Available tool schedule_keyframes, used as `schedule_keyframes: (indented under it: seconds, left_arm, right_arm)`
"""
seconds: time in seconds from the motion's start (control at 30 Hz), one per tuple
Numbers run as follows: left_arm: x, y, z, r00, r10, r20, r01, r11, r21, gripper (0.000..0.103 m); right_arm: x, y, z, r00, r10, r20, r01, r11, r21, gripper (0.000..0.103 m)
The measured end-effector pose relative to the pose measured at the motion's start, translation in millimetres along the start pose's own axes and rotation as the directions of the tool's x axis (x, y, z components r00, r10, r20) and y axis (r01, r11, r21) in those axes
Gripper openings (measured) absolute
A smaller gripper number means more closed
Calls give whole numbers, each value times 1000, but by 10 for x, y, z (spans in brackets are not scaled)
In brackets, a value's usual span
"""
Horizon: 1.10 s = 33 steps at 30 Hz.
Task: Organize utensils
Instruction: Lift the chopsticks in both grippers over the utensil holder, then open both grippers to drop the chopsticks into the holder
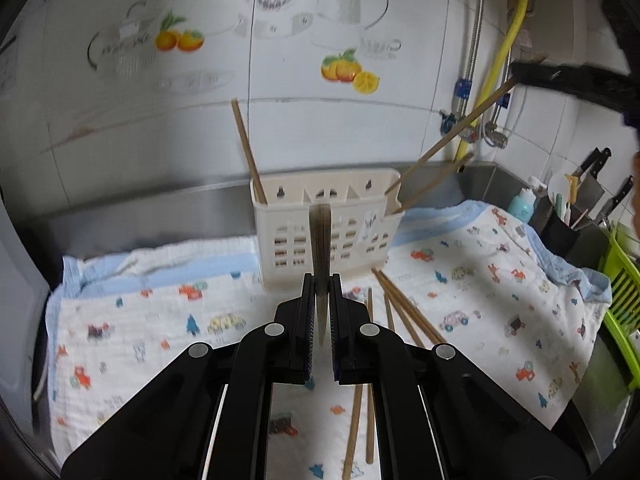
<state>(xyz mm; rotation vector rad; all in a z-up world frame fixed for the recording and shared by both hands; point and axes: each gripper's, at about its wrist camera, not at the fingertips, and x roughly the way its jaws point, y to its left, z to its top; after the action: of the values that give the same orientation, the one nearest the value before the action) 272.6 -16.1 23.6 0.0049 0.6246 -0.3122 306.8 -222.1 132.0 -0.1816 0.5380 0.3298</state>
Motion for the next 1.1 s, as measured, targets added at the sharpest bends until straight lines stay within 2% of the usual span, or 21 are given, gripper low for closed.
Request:
schedule_keyframes:
  seconds: [0.2,0.37,0.5,0.6,0.73,0.9,1.1]
  left_arm:
    - [-169,-45,319,998,13,69,-15,999,39,6]
    - [-304,-86,685,989,33,147,-43,997,63,6]
    - [-355,-64,998,976,49,210,-61,997,53,6]
    - [-353,-46,1254,961,65,269,-80,996,45,6]
    - [-197,17,1469,950,94,297,-103,995,14,6]
    - [79,85,1534,954,100,284,-100,995,-16,6]
    - [453,177,1400,973,111,202,-102,993,-55,6]
  right_arm:
    - [430,-33,-10,996,4,-86,-3,1000,11,7]
    - [674,-31,-55,989,20,-148,-17,1000,20,7]
    - [814,-4,-99,984,20,-177,-18,1000,8,7]
    - [883,-2,-135,982,18,-188,-17,1000,5,7]
    - [925,-7,-152,982,13,-191,-14,1000,-3,7]
    - [975,-22,-181,980,11,-198,-14,1000,-12,7]
    - [1008,-50,-214,980,18,-200,-20,1000,-4,7]
